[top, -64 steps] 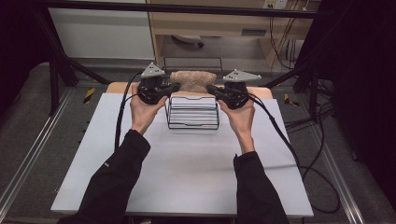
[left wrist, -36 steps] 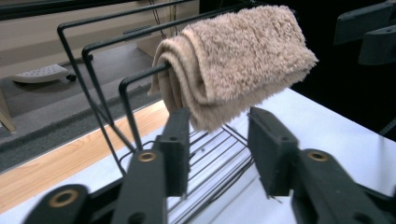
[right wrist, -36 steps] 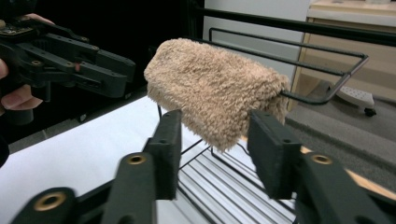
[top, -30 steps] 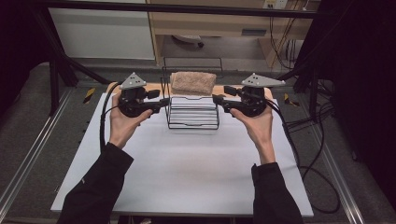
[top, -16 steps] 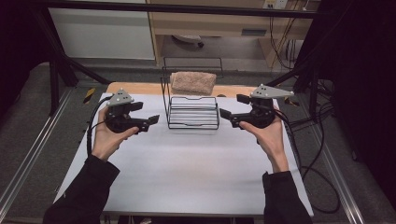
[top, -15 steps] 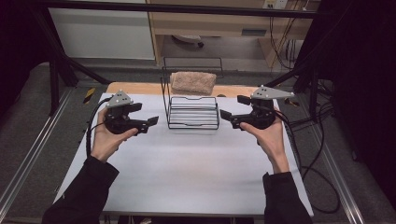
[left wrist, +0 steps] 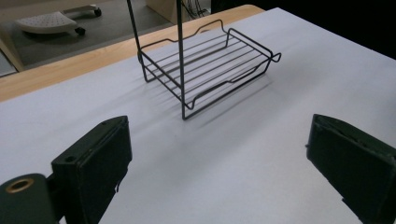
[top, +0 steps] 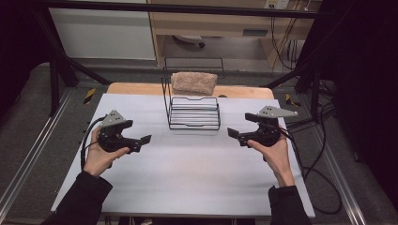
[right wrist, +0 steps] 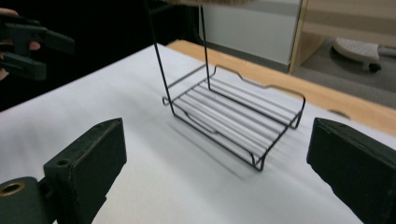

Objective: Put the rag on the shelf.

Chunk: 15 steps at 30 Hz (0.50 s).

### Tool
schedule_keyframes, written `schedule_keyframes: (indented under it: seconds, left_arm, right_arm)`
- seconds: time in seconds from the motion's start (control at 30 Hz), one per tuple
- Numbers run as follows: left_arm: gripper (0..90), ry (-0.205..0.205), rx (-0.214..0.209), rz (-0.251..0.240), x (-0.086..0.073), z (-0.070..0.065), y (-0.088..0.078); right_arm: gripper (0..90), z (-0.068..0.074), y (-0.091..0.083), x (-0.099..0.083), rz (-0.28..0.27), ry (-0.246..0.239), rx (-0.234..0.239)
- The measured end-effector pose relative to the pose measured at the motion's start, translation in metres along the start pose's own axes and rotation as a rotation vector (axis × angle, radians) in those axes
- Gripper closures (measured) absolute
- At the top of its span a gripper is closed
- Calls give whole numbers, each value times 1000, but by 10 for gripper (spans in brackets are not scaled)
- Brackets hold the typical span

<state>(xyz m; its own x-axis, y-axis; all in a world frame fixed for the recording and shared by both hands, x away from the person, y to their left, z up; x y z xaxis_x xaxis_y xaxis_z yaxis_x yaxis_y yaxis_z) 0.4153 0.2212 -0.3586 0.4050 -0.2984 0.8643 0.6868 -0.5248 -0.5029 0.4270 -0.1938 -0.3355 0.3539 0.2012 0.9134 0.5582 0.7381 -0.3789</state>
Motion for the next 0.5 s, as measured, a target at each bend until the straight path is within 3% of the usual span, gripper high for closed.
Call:
schedule_keyframes:
  seconds: [0.2,0.5]
  left_arm:
    - [71,-9,-8,-7,-21,-1,-1]
    - [71,-21,-8,20,-54,1,1]
  right_arm:
    - [47,-5,-2,-29,23,30,4]
    - [41,-6,-4,-65,60,49,11]
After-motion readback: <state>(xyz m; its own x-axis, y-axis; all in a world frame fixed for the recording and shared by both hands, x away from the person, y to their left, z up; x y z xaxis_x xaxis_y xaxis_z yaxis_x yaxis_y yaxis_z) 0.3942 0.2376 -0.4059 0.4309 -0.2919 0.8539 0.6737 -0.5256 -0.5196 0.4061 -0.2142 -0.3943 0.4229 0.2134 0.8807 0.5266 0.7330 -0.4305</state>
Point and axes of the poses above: each handheld gripper's, and its own axes: y roughly forward along the jaws, x roughly out of its top, z roughly to its left, the point moved 3 cm from there along y, roughly forward along the jaws, and after that the axes turned 5 degrees about x, right-handed, at the moved point
